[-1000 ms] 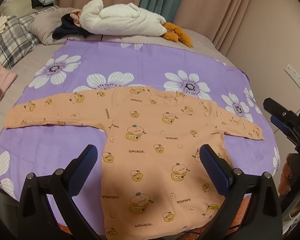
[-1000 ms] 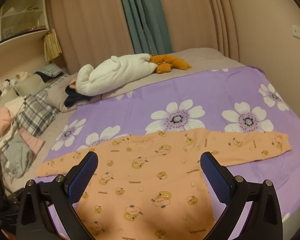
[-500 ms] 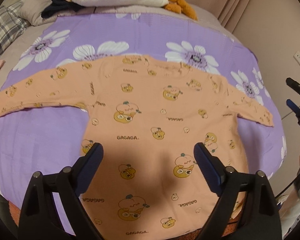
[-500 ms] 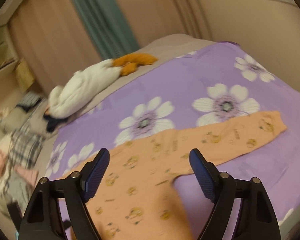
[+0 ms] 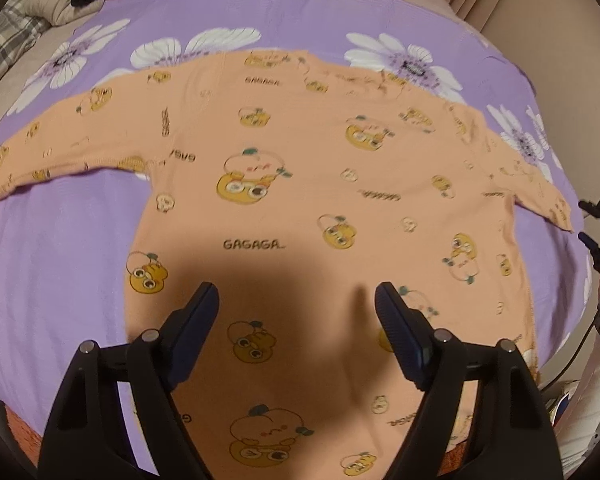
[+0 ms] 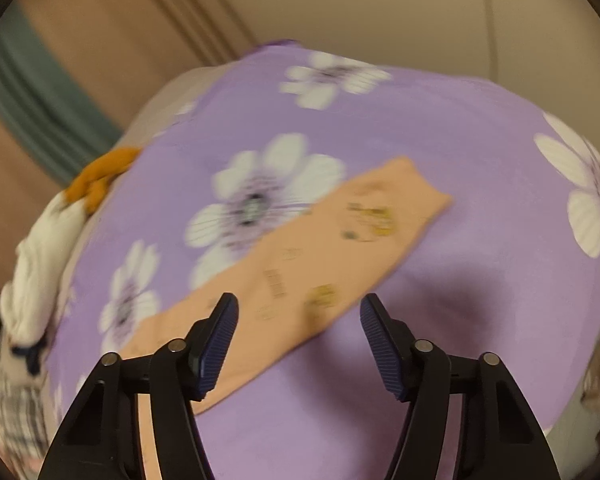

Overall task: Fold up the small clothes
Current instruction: 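Lower the right gripper onto the sleeve cuff and close on it, then lift the sleeve with the right gripper and fold it across the shirt body, then grasp the other sleeve cuff with the left gripper, then carry the held sleeve with the left gripper across the shirt body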

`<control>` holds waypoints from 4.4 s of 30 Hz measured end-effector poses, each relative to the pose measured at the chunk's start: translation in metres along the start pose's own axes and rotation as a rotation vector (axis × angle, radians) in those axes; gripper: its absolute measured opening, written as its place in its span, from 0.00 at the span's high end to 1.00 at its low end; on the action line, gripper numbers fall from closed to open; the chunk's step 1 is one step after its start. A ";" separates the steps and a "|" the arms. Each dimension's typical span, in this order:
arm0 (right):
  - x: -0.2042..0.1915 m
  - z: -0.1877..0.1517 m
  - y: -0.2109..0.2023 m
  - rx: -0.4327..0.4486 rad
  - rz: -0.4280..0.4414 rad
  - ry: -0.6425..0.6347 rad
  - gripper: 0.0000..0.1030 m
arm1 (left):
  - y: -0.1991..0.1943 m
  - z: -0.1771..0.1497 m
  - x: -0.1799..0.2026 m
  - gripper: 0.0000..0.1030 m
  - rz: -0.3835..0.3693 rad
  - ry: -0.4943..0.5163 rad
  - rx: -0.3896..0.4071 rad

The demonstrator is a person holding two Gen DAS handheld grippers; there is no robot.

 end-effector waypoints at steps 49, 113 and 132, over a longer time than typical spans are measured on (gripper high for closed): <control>-0.276 -0.050 -0.052 0.138 0.350 -0.670 0.96 | -0.071 0.051 -0.054 0.22 -0.036 -0.149 0.216; -0.142 -0.108 0.001 -0.103 0.181 -0.519 0.39 | -0.002 0.136 0.089 0.95 -0.308 0.050 0.163; -0.156 -0.116 0.016 -0.163 0.209 -0.527 0.39 | -0.081 0.181 0.063 0.95 -0.239 0.070 0.332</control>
Point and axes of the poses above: each gripper's, at about its wrist camera, not at the fingertips, and y roughly the way its jaws point, x to its right, z to its top, the point moved 7 cm from there along y, roughly the way its jaws point, and after that the axes turned 5 degrees about -y, right-handed, at the moved point
